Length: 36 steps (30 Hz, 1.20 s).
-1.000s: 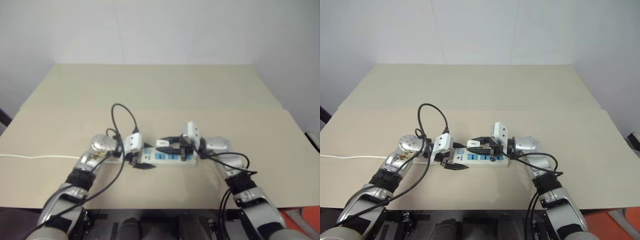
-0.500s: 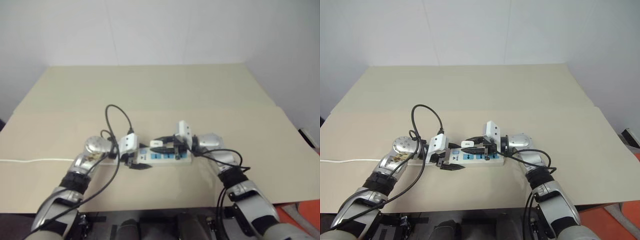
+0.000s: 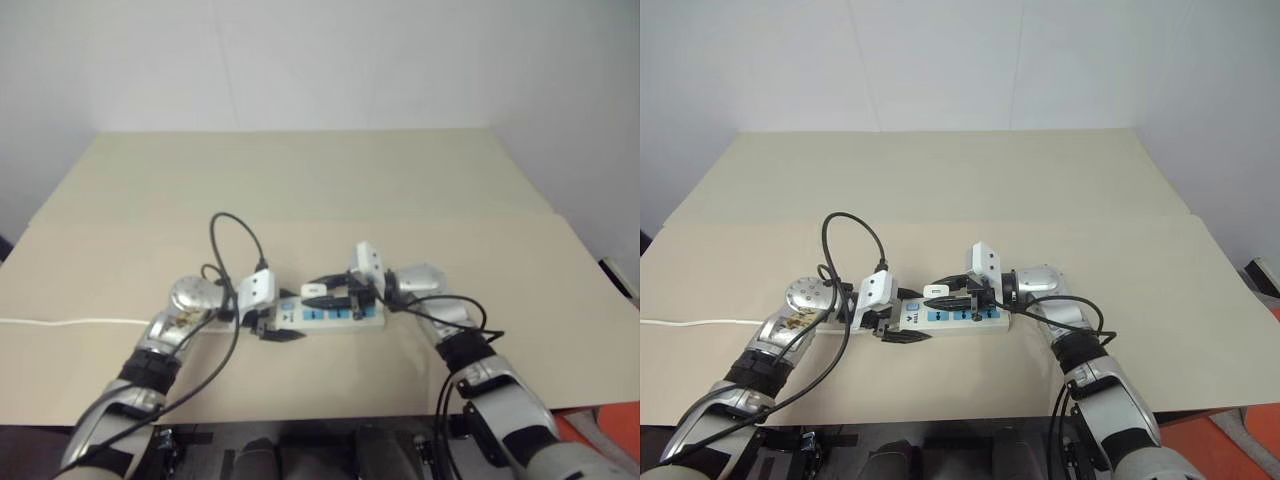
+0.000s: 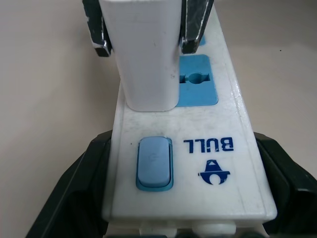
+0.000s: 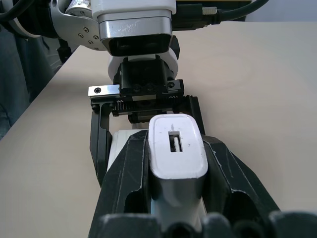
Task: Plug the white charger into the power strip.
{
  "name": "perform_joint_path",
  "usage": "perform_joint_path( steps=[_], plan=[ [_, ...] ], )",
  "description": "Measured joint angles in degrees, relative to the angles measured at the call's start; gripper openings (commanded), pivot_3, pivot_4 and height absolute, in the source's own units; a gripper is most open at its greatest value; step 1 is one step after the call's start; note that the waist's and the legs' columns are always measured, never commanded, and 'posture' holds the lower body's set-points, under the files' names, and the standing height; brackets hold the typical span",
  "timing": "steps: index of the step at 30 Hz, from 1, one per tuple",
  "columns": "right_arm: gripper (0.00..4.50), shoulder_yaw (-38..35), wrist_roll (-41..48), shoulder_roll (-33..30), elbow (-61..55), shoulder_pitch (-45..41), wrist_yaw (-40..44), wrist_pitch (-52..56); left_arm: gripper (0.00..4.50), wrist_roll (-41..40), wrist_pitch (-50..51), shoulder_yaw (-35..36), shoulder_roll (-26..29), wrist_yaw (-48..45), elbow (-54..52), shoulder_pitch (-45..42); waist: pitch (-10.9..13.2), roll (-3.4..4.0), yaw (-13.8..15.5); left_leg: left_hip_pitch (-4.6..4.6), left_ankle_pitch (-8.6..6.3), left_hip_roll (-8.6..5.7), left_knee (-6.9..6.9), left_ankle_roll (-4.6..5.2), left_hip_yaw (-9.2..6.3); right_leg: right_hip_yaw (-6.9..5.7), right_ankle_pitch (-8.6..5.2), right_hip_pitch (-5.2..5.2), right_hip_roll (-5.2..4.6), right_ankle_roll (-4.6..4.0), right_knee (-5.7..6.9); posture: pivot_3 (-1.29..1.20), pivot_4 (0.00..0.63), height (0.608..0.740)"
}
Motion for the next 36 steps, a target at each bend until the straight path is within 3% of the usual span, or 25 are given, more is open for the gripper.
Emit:
perform_joint_path(
  steps=[6,16,27,29,31,36],
  plan=[
    [1.16,0.0,0.0,0.0,0.0,0.0,0.1,0.1,3.34,0.0,0.0,0.0,0.0,0.0,0.0,0.0,0.0,0.0,0.0,0.0,0.0,0.0,0.0,0.0,0.0,0.0,0.0,0.0,0.0,0.0,0.0,0.0,0.15,0.74],
    [4.46,-1.0,-1.2,-1.2,-0.8,1.9,-0.7,1.8,3.34,-0.1,-1.1,-0.2,-0.3,-0.1,0.6,-0.2,0.0,-0.03,0.5,-0.03,0.0,0.0,0.0,0.0,0.0,-0.01,-0.01,-0.04,0.01,-0.02,0.01,0.0,0.15,0.74],
    [4.46,-2.4,-1.8,-4.9,-7.0,3.7,-0.2,6.1,3.34,0.3,-2.5,-0.2,-1.6,0.0,1.9,-0.9,0.0,0.01,1.1,-0.12,0.0,-0.01,0.0,0.0,0.0,-0.01,-0.01,-0.1,0.0,-0.01,-0.02,0.0,0.15,0.74],
    [4.5,-3.4,-0.5,-7.3,-9.9,5.0,0.3,9.1,4.06,0.3,-3.4,-0.3,-1.8,0.1,2.2,-0.9,0.0,0.04,1.3,-0.17,0.0,-0.02,0.0,0.0,0.0,-0.01,-0.01,-0.13,-0.02,-0.01,-0.04,0.0,0.15,0.74],
    [4.5,-4.9,1.0,-10.4,-13.8,6.3,1.2,12.0,4.49,0.7,-4.5,-0.2,-1.8,0.2,3.4,-0.9,0.1,0.07,1.3,-0.19,0.0,-0.04,0.0,0.0,0.01,-0.01,-0.01,-0.16,-0.03,-0.01,-0.04,0.0,0.15,0.74],
    [4.5,-9.3,5.3,-16.0,-23.2,8.5,1.8,17.7,4.49,-1.2,-5.2,0.6,-1.9,-2.1,3.2,-0.6,0.1,0.09,1.3,-0.22,0.0,-0.04,-0.01,0.0,0.01,-0.01,-0.02,-0.19,-0.02,0.0,-0.05,0.0,0.15,0.74]
  ],
)
